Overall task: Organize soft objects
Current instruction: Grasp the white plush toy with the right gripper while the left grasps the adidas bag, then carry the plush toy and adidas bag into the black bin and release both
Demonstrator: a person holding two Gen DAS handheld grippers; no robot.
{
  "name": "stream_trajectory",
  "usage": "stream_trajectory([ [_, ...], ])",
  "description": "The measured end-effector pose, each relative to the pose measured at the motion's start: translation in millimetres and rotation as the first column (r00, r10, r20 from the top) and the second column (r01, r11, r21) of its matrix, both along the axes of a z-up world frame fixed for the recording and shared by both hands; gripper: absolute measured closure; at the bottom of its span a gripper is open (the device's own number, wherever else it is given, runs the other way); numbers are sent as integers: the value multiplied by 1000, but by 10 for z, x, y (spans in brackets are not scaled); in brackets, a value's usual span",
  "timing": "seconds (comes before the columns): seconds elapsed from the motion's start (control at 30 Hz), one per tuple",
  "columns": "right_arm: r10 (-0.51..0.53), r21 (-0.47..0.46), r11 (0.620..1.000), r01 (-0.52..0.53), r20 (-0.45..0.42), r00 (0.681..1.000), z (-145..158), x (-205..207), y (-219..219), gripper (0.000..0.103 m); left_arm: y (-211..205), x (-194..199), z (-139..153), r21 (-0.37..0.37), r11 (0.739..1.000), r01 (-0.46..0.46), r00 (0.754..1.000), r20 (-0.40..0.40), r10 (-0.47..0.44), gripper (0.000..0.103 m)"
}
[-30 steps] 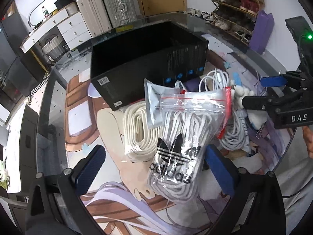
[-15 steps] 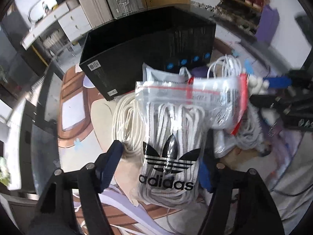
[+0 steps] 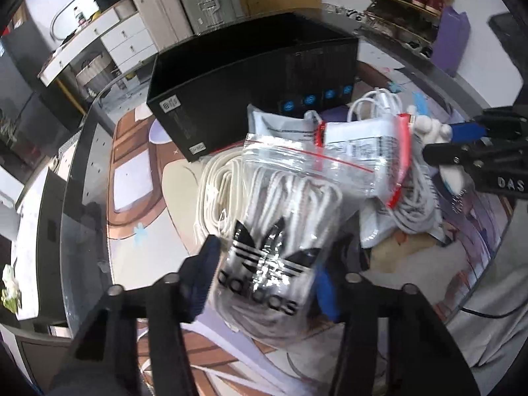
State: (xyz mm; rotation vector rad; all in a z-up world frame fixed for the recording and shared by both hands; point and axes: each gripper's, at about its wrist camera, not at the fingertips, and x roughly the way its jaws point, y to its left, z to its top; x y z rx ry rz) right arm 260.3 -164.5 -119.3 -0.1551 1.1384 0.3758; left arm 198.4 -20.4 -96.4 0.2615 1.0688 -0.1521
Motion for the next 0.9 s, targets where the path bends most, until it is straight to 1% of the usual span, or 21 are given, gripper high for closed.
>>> stream_trajectory([
  [0.1, 5, 10, 1000, -5, 7, 1000, 30, -23, -22, 68, 50, -27, 78, -57, 998, 14, 1000, -5, -15, 64],
  [0.2, 7, 22, 1000, -8, 23, 1000, 81, -67, -34, 68, 70, -56, 147, -110, 994, 21, 1000, -15, -23, 66],
  [0.27, 12, 31, 999, -13, 33, 999, 124, -107, -37, 68, 93, -75, 198, -128, 992, 20, 1000, -6, -21, 67],
  [0.33, 21, 21, 1000, -22, 57, 998, 181, -165, -20, 68, 121, -82, 250, -140, 990, 22, 1000, 6, -22, 67],
  [0.43, 40, 14, 999, -41, 104, 994, 302, -264, 16, 68, 147, -132, 364, -160, 987, 35, 999, 43, -28, 67],
  [0.57, 57, 37, 997, -63, 145, 988, 455, -369, 50, 68, 237, -186, 523, -199, 979, 36, 996, 86, -19, 67],
  [0.67, 73, 48, 995, -82, 165, 984, 535, -440, 92, 68, 290, -269, 623, -185, 982, 35, 990, 138, -9, 67],
  [0.73, 79, 52, 995, -90, 187, 979, 602, -472, 124, 68, 329, -302, 689, -189, 981, 39, 985, 170, -6, 67],
  [0.83, 81, 51, 994, -95, 240, 968, 740, -541, 165, 68, 389, -336, 781, -215, 976, 39, 979, 206, 7, 67],
  [0.9, 81, 56, 993, -100, 275, 958, 831, -578, 190, 68, 415, -361, 838, -199, 980, 25, 969, 244, 24, 67],
])
